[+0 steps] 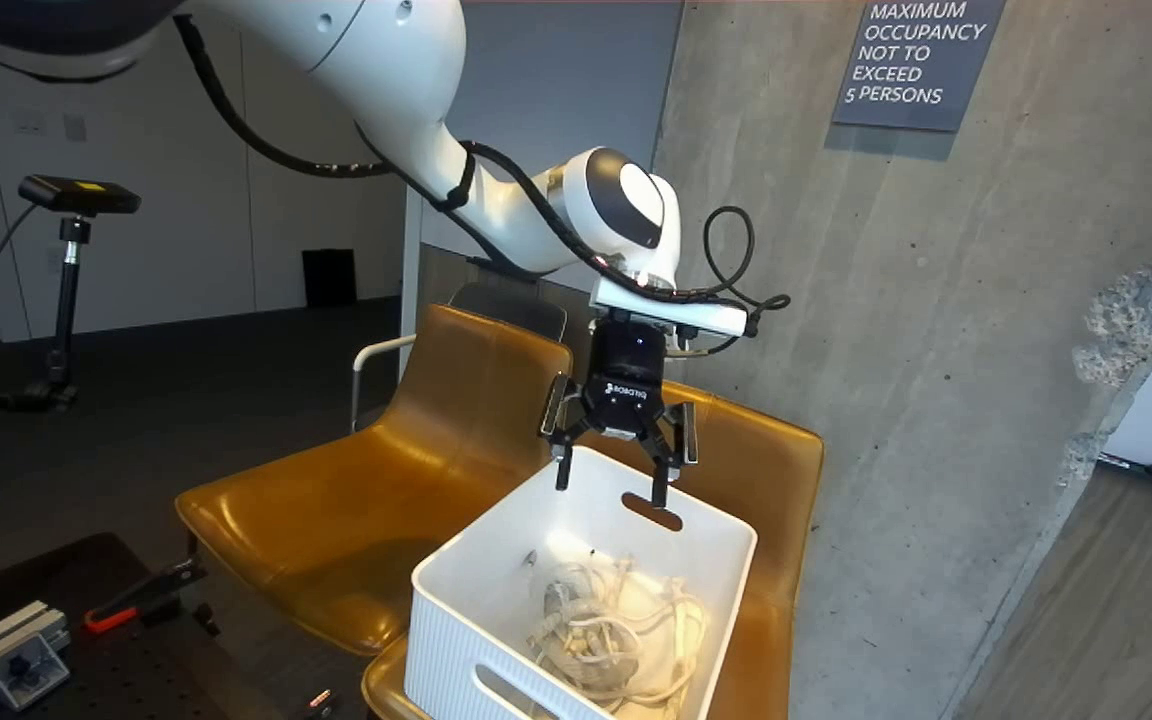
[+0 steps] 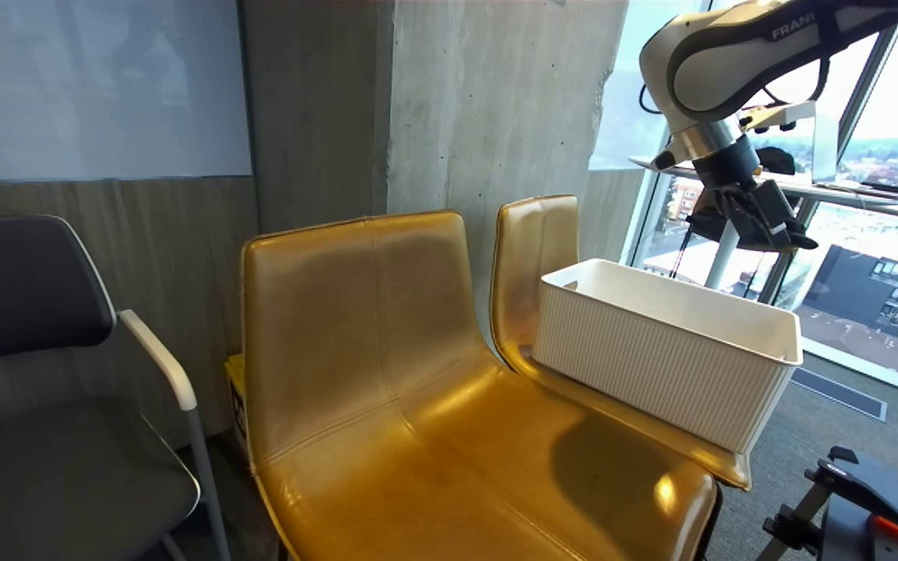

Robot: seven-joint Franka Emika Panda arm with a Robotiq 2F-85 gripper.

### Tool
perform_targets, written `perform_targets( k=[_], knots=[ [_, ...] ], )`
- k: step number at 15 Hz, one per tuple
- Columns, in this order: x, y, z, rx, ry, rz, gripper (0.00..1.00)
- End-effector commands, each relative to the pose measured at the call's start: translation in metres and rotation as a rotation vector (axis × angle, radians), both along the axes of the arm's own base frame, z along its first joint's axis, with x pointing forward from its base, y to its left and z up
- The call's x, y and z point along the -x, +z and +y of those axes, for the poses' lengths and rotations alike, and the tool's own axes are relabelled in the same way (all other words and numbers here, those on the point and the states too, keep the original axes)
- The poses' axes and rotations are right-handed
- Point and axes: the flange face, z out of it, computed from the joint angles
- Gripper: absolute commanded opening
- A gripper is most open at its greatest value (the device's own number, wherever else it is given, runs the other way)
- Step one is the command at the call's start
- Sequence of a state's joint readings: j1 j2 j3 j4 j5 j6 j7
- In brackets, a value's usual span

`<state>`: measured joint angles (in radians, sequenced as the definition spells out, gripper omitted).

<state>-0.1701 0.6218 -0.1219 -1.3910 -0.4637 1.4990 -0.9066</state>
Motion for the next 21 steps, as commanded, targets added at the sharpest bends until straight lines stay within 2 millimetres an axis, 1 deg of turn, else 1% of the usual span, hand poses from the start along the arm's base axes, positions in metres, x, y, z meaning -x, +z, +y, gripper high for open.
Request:
perform_targets(
  k=[1, 2, 3, 6, 8, 10, 12, 13, 14, 15, 18, 21],
  knots=[
    [0.038, -0.005, -0.002, -0.076, -0.102, -0.132, 1.00],
    [0.044, -0.006, -0.005, -0.079, -0.119, -0.180, 1.00],
    [0.046, -0.006, -0.008, -0.056, -0.112, -0.239, 1.00],
    [0.046, 0.004, -0.021, 0.009, -0.095, -0.391, 1.00],
    [0.037, 0.006, -0.024, 0.033, -0.124, -0.501, 1.00],
    [0.022, -0.001, -0.021, 0.044, -0.175, -0.606, 1.00],
    [0.011, -0.017, -0.022, 0.062, -0.236, -0.675, 1.00],
    [0.007, -0.030, -0.024, 0.065, -0.277, -0.687, 1.00],
    [0.005, -0.038, -0.026, 0.071, -0.303, -0.699, 1.00],
    [0.003, -0.051, -0.028, 0.071, -0.332, -0.701, 1.00],
    [0.006, -0.085, -0.035, 0.064, -0.421, -0.696, 1.00],
    [0.008, -0.115, -0.046, 0.056, -0.484, -0.691, 1.00]
  ],
)
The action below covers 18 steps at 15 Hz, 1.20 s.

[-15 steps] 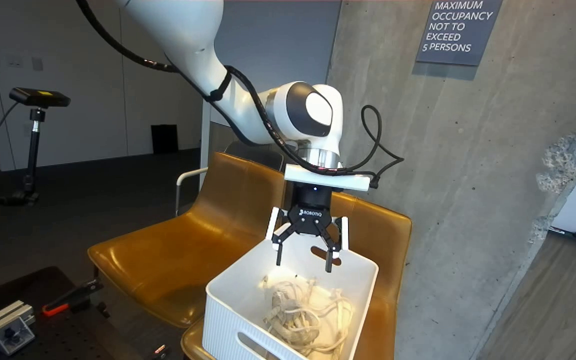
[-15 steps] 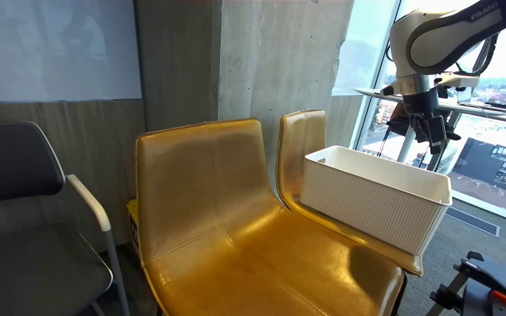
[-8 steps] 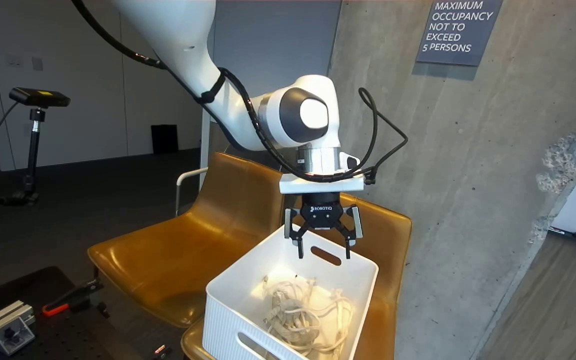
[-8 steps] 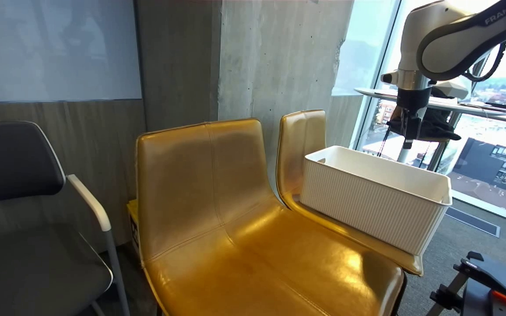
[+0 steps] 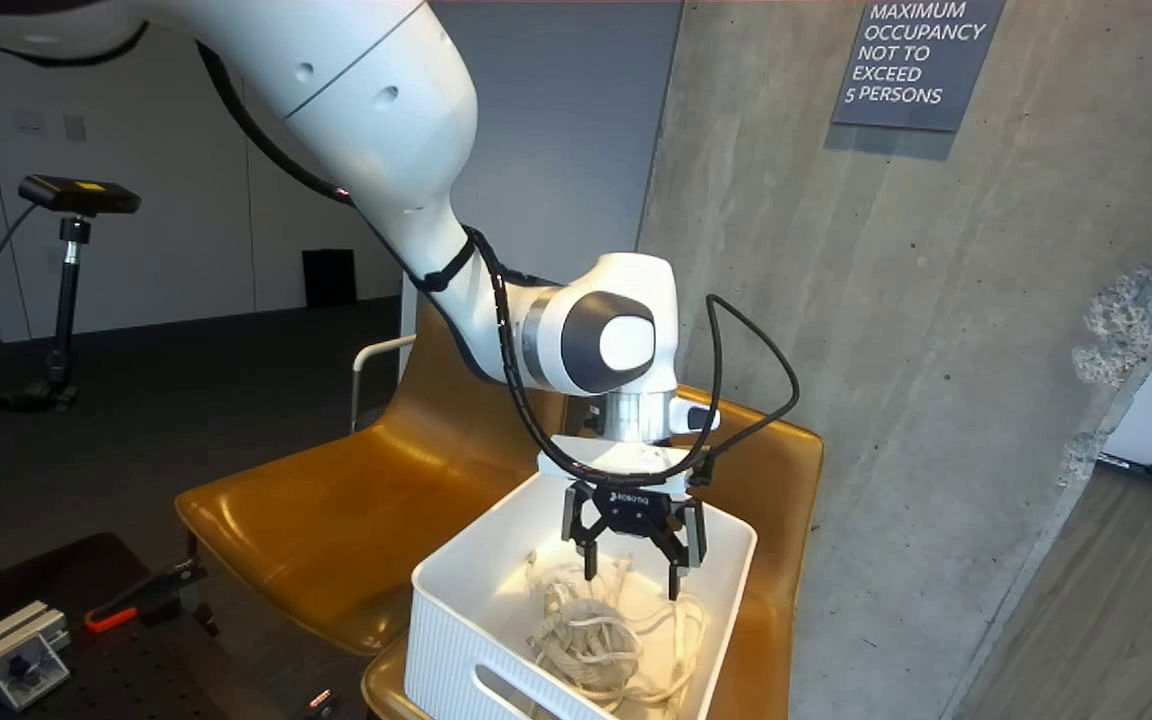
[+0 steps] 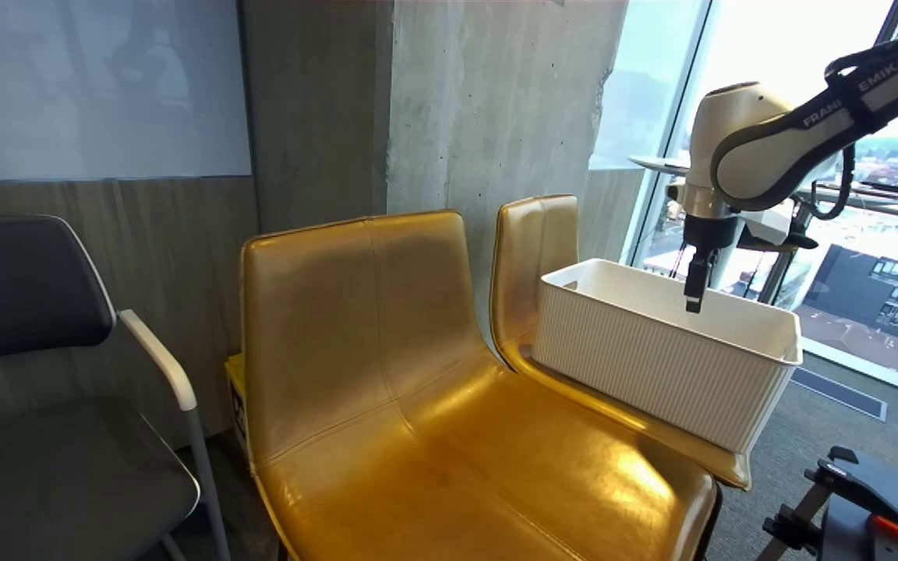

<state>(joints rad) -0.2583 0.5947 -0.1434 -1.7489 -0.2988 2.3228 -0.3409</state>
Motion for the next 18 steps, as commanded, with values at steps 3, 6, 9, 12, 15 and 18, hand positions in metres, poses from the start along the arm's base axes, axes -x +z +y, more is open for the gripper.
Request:
perform_targets(
  k=[3, 6, 9, 12, 15, 18],
  knots=[
    [-0.001, -0.047, -0.024, -0.058, -0.110, -0.026, 1.00],
    [-0.001, -0.073, -0.026, -0.085, -0.133, -0.007, 1.00],
    [-0.008, -0.092, -0.025, -0.103, -0.141, 0.000, 1.00],
    [-0.018, -0.106, -0.024, -0.112, -0.137, -0.003, 1.00],
    [-0.028, -0.123, -0.024, -0.121, -0.136, -0.005, 1.00],
    [-0.038, -0.148, -0.019, -0.141, -0.135, -0.004, 1.00]
  ],
)
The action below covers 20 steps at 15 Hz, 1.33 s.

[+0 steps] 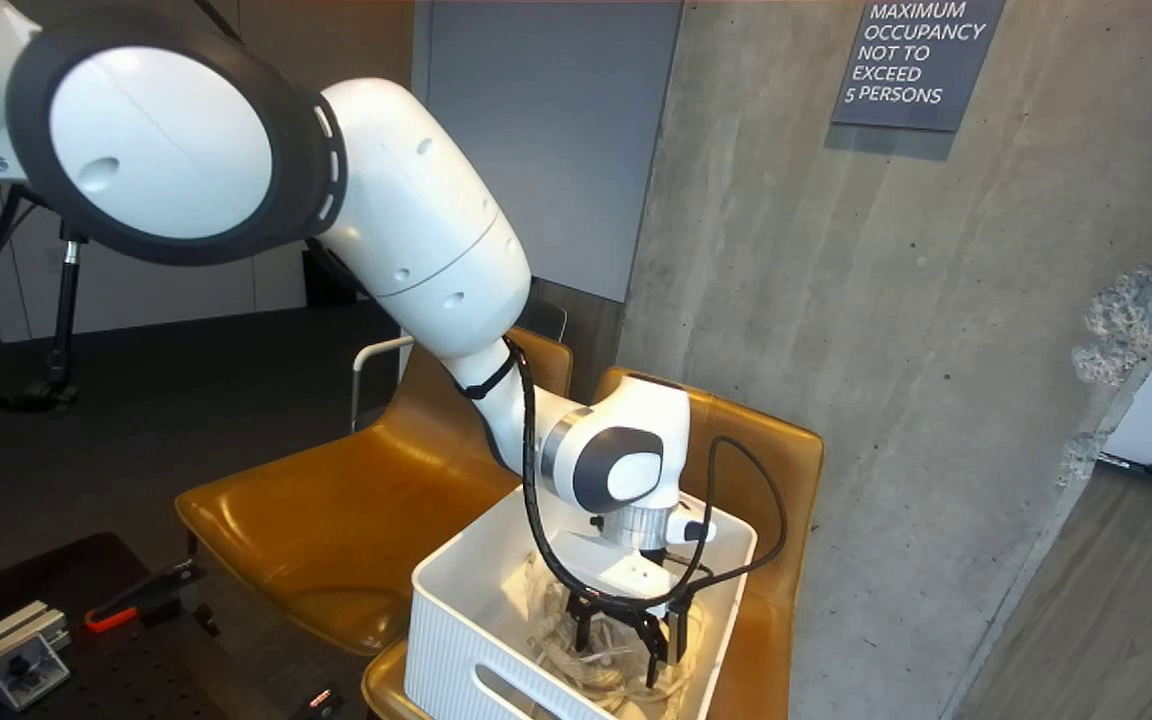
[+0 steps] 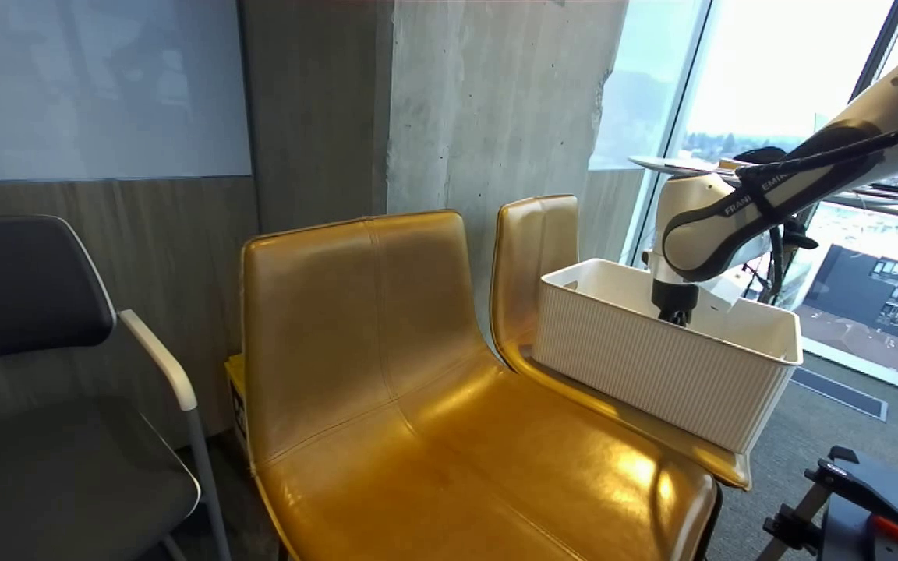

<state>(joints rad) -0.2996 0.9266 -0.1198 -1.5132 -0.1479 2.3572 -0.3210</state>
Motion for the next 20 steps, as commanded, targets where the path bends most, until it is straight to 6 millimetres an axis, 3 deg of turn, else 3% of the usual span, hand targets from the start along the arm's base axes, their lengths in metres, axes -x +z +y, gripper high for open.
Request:
perform_targets(
  k=[1, 3, 5, 14, 17, 20],
  knots=[
    [-0.018, -0.025, 0.000, -0.040, -0.009, -0.016, 1.00],
    [-0.023, -0.038, 0.004, -0.049, -0.003, -0.013, 1.00],
    [-0.027, -0.044, 0.005, -0.054, 0.002, -0.011, 0.74],
    [-0.040, -0.019, -0.012, -0.023, 0.016, 0.005, 0.05],
    [-0.045, -0.005, -0.014, -0.016, 0.033, 0.005, 0.00],
    [-0.060, 0.033, -0.010, 0.000, 0.079, -0.020, 0.00]
  ],
)
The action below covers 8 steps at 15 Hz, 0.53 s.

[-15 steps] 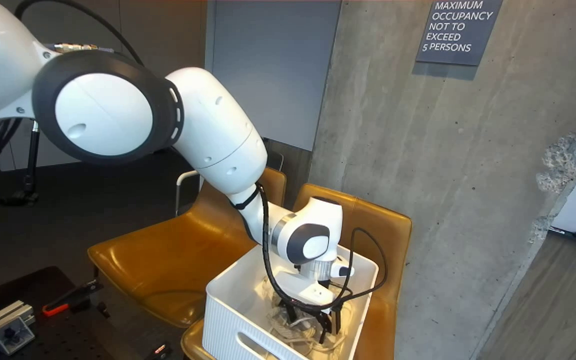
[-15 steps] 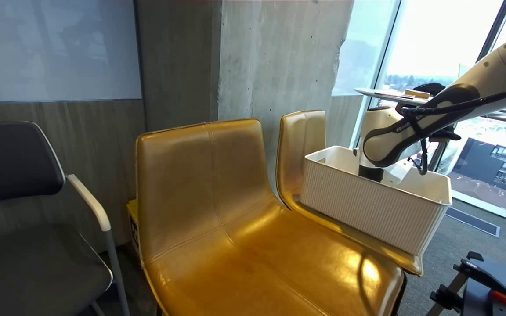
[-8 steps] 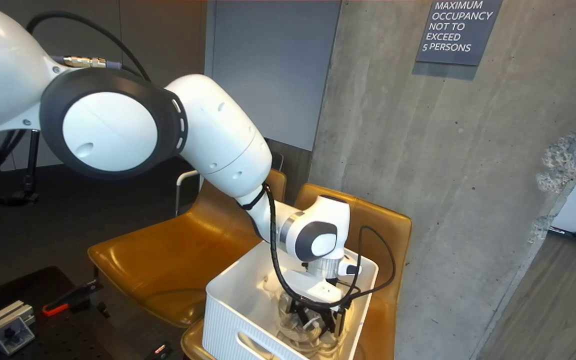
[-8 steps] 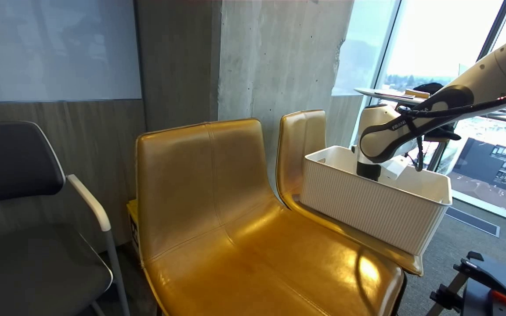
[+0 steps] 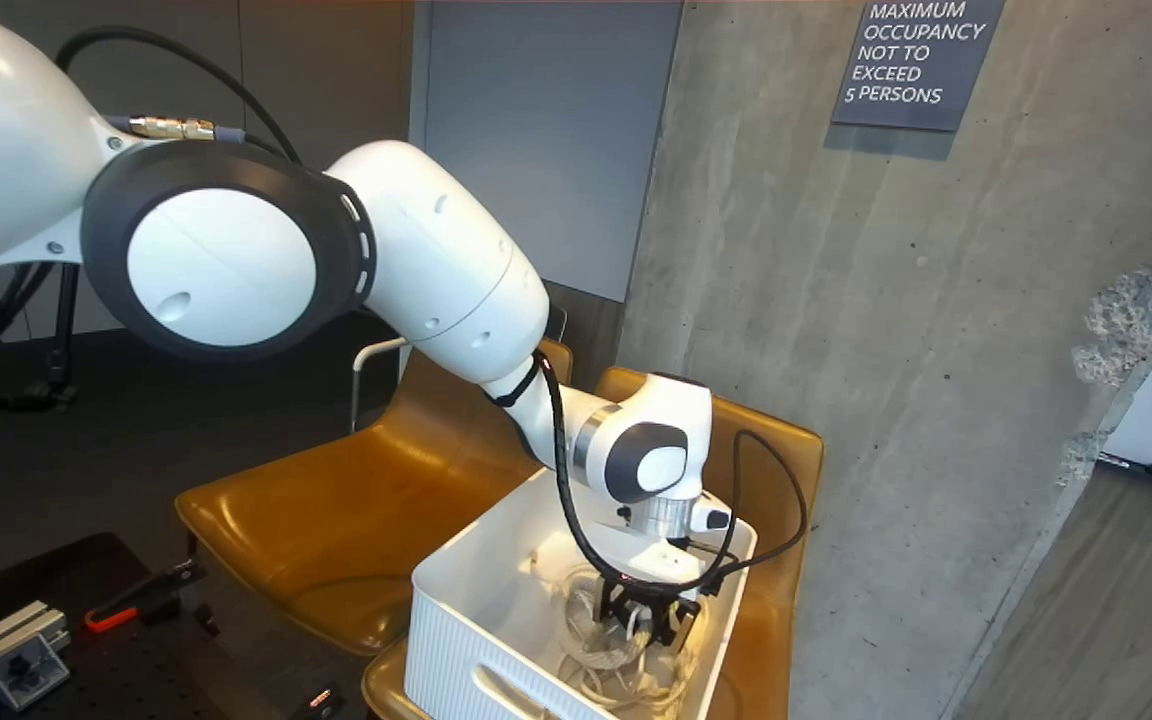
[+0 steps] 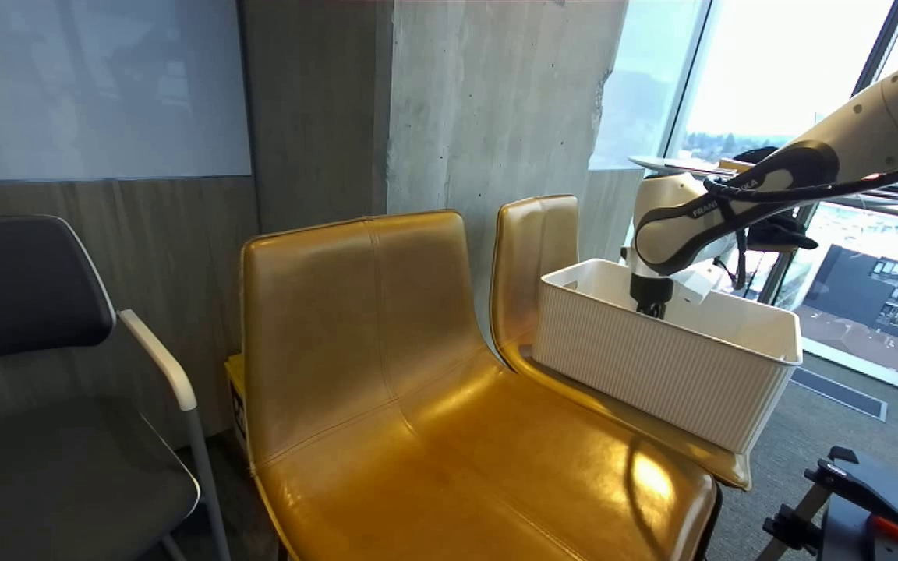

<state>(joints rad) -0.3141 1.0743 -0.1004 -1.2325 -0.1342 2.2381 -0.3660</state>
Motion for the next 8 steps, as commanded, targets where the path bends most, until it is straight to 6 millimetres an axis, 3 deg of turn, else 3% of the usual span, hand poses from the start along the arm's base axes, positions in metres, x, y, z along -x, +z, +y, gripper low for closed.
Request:
perform_targets(
  k=[1, 5, 8],
  knots=[
    [-0.022, 0.052, 0.002, 0.009, 0.068, -0.023, 0.00],
    [-0.052, 0.144, 0.018, 0.044, 0.184, -0.076, 0.00],
    [-0.066, 0.221, 0.048, 0.044, 0.283, -0.110, 0.00]
  ],
)
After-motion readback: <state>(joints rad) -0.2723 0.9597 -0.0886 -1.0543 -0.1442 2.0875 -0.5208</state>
